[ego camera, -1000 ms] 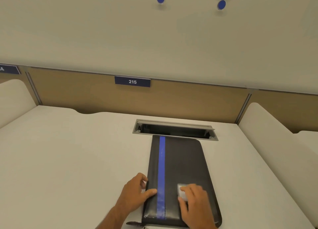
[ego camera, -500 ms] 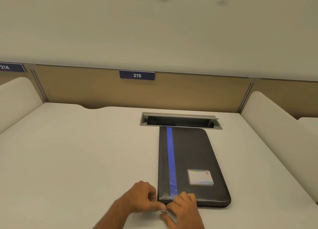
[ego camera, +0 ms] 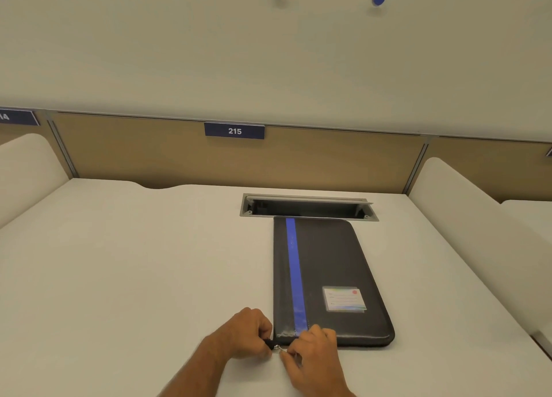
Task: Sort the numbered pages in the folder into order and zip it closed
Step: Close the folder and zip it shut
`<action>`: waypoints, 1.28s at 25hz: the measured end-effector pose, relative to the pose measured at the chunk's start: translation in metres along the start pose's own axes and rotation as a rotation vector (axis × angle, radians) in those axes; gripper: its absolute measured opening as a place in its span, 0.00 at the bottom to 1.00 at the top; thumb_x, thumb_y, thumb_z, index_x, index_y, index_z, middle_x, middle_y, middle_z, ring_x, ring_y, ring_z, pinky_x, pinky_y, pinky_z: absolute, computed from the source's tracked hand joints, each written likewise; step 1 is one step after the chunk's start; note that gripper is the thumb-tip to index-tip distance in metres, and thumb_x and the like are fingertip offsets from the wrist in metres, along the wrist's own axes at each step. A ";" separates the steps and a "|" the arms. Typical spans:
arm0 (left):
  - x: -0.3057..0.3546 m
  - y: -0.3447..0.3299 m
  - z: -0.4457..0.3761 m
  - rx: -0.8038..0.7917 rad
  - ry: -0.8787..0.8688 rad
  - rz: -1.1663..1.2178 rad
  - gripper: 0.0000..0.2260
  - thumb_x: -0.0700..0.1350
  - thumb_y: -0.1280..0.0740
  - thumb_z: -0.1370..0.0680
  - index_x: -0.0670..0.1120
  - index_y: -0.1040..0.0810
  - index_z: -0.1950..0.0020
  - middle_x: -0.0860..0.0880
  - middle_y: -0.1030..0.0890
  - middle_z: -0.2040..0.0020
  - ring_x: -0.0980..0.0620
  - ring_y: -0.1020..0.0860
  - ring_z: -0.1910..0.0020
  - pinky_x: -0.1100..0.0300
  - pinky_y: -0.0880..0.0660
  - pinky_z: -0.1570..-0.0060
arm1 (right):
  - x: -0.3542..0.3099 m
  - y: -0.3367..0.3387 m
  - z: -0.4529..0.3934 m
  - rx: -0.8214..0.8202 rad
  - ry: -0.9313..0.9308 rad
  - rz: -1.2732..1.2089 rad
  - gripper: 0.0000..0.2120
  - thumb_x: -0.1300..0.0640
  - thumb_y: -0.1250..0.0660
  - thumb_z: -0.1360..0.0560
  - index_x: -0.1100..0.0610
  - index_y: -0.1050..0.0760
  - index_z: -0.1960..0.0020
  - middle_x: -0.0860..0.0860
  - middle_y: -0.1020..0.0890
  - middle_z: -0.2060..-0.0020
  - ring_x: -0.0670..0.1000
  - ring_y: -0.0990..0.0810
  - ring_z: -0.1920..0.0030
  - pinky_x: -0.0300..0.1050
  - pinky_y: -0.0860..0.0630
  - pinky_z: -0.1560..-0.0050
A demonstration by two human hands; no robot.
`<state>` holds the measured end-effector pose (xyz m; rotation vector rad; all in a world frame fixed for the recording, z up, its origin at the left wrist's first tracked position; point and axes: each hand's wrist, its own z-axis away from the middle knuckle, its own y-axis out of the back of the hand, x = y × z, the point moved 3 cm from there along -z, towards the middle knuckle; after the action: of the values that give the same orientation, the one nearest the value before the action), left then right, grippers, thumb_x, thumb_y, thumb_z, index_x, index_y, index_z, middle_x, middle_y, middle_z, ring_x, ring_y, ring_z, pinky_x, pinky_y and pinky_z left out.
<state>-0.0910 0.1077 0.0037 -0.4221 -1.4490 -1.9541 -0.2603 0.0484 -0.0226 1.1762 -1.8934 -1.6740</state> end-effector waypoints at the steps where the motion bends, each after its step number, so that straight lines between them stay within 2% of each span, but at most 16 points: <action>1: -0.002 -0.001 -0.002 0.007 0.008 -0.004 0.11 0.41 0.28 0.33 0.49 0.27 0.72 0.53 0.29 0.73 0.54 0.30 0.69 0.62 0.34 0.68 | 0.000 0.001 0.000 -0.005 -0.011 0.003 0.14 0.34 0.32 0.37 0.43 0.22 0.73 0.35 0.26 0.74 0.38 0.30 0.68 0.31 0.44 0.56; 5: -0.008 -0.004 -0.008 0.018 0.028 -0.012 0.11 0.40 0.28 0.33 0.47 0.28 0.72 0.53 0.29 0.73 0.54 0.29 0.69 0.63 0.33 0.68 | 0.003 0.003 0.000 -0.021 -0.068 0.030 0.13 0.36 0.27 0.43 0.43 0.23 0.75 0.35 0.27 0.76 0.39 0.36 0.69 0.28 0.46 0.55; 10: -0.007 -0.005 -0.011 0.004 0.039 -0.025 0.14 0.39 0.28 0.30 0.49 0.29 0.71 0.53 0.28 0.71 0.55 0.27 0.69 0.69 0.31 0.68 | 0.011 0.005 0.000 -0.024 -0.151 0.031 0.14 0.39 0.26 0.45 0.44 0.28 0.78 0.35 0.40 0.75 0.43 0.36 0.73 0.27 0.47 0.57; 14: -0.009 -0.004 -0.012 0.009 0.043 -0.015 0.14 0.39 0.28 0.32 0.48 0.29 0.73 0.54 0.28 0.72 0.55 0.28 0.69 0.65 0.29 0.66 | 0.021 0.010 0.003 -0.031 -0.176 0.019 0.18 0.43 0.25 0.47 0.44 0.35 0.78 0.37 0.40 0.77 0.44 0.36 0.74 0.28 0.46 0.57; 17: -0.011 -0.003 -0.012 0.008 0.041 0.001 0.14 0.37 0.28 0.34 0.48 0.30 0.75 0.55 0.30 0.75 0.56 0.30 0.71 0.65 0.33 0.69 | 0.034 0.015 0.008 -0.026 -0.170 0.007 0.24 0.46 0.24 0.47 0.43 0.42 0.75 0.38 0.41 0.77 0.44 0.36 0.74 0.30 0.42 0.62; 20: -0.012 -0.004 -0.012 0.012 0.033 0.012 0.14 0.37 0.29 0.35 0.47 0.30 0.75 0.55 0.32 0.77 0.56 0.30 0.71 0.64 0.33 0.69 | 0.053 0.019 0.012 -0.026 -0.193 0.008 0.28 0.50 0.19 0.48 0.44 0.41 0.74 0.38 0.40 0.77 0.45 0.35 0.75 0.36 0.36 0.65; 23: -0.012 -0.005 -0.013 0.007 0.036 0.015 0.14 0.37 0.29 0.34 0.50 0.28 0.76 0.57 0.31 0.78 0.56 0.29 0.71 0.64 0.31 0.68 | 0.072 0.024 0.017 -0.026 -0.247 -0.018 0.31 0.53 0.15 0.50 0.43 0.40 0.74 0.37 0.40 0.77 0.45 0.33 0.76 0.38 0.34 0.66; 26: -0.009 -0.005 -0.012 0.001 0.035 -0.008 0.16 0.38 0.28 0.32 0.51 0.28 0.76 0.57 0.29 0.76 0.55 0.28 0.69 0.66 0.31 0.67 | 0.082 0.030 0.021 -0.011 -0.244 -0.037 0.32 0.57 0.15 0.50 0.44 0.41 0.74 0.36 0.43 0.76 0.42 0.38 0.75 0.39 0.33 0.67; 29: 0.000 0.000 -0.009 -0.033 0.027 -0.076 0.13 0.45 0.27 0.30 0.50 0.30 0.70 0.55 0.27 0.69 0.55 0.28 0.67 0.65 0.31 0.66 | 0.087 0.032 0.023 -0.002 -0.229 -0.042 0.32 0.57 0.15 0.49 0.43 0.41 0.74 0.35 0.45 0.76 0.41 0.40 0.75 0.38 0.35 0.66; 32: 0.022 0.007 -0.009 0.064 -0.066 -0.270 0.22 0.67 0.29 0.34 0.50 0.30 0.63 0.54 0.25 0.63 0.55 0.29 0.64 0.59 0.30 0.62 | 0.089 0.029 0.023 -0.006 -0.233 -0.031 0.32 0.55 0.14 0.50 0.43 0.40 0.74 0.35 0.43 0.76 0.42 0.39 0.76 0.36 0.35 0.66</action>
<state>-0.1008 0.0912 0.0192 -0.2749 -1.6790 -2.1126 -0.3401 -0.0061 -0.0236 1.0520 -2.0120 -1.9041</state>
